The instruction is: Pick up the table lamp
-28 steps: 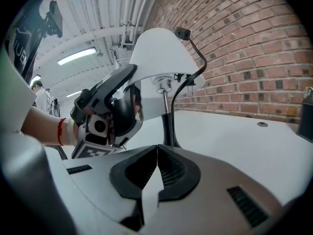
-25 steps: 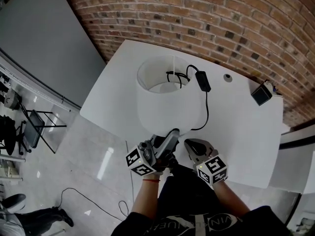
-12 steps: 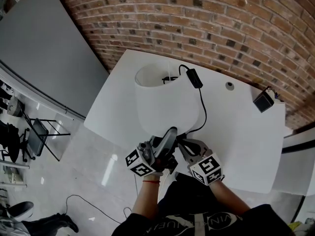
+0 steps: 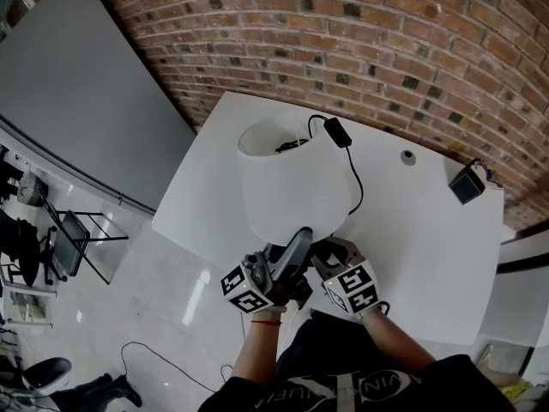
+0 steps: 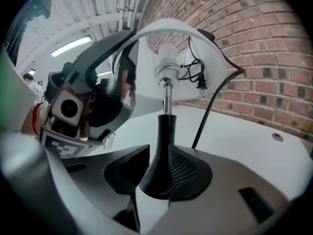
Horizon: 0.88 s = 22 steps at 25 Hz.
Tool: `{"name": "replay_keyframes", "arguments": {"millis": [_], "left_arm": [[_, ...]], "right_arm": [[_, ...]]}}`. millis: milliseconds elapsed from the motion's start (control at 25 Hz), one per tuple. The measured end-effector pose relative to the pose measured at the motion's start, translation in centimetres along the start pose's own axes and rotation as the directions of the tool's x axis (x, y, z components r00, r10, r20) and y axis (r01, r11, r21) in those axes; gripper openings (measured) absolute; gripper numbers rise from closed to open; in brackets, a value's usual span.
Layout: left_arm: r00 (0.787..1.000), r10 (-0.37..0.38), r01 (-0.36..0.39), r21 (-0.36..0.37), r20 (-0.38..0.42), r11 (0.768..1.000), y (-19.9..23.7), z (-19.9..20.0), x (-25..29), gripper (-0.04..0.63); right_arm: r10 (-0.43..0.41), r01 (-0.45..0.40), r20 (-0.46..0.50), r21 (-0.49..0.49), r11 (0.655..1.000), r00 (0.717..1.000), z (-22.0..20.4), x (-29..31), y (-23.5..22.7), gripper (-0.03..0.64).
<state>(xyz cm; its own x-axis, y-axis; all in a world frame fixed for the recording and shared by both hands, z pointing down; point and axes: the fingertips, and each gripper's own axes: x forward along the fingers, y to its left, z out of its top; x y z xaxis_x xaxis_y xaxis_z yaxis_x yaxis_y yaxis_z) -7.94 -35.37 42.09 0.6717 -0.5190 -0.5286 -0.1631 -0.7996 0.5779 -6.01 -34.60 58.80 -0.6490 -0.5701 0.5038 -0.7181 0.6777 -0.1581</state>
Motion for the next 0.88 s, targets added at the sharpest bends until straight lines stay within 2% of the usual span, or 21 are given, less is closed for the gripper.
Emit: {"name": "replay_keyframes", "arguments": {"millis": [320, 600, 880], "left_arm": [[1.0, -0.002, 0.002, -0.008, -0.003, 1.0, 0.5, 0.3, 0.4, 0.009], [0.999, -0.009, 0.008, -0.004, -0.033, 1.0, 0.3, 0.0, 1.0, 0.009], [1.0, -0.005, 0.005, -0.017, -0.018, 1.0, 0.4, 0.0, 0.9, 0.009]], "right_arm": [[-0.024, 0.024, -0.05, 0.004, 1.0, 0.998, 0.5, 1.9, -1.0, 0.127], [-0.003, 0.006, -0.092, 0.03, 1.0, 0.996, 0.3, 2.8, -1.3, 0.133], [0.009, -0.006, -0.088, 0.043, 0.999, 0.996, 0.5, 3.5, -1.4, 0.139]]}}
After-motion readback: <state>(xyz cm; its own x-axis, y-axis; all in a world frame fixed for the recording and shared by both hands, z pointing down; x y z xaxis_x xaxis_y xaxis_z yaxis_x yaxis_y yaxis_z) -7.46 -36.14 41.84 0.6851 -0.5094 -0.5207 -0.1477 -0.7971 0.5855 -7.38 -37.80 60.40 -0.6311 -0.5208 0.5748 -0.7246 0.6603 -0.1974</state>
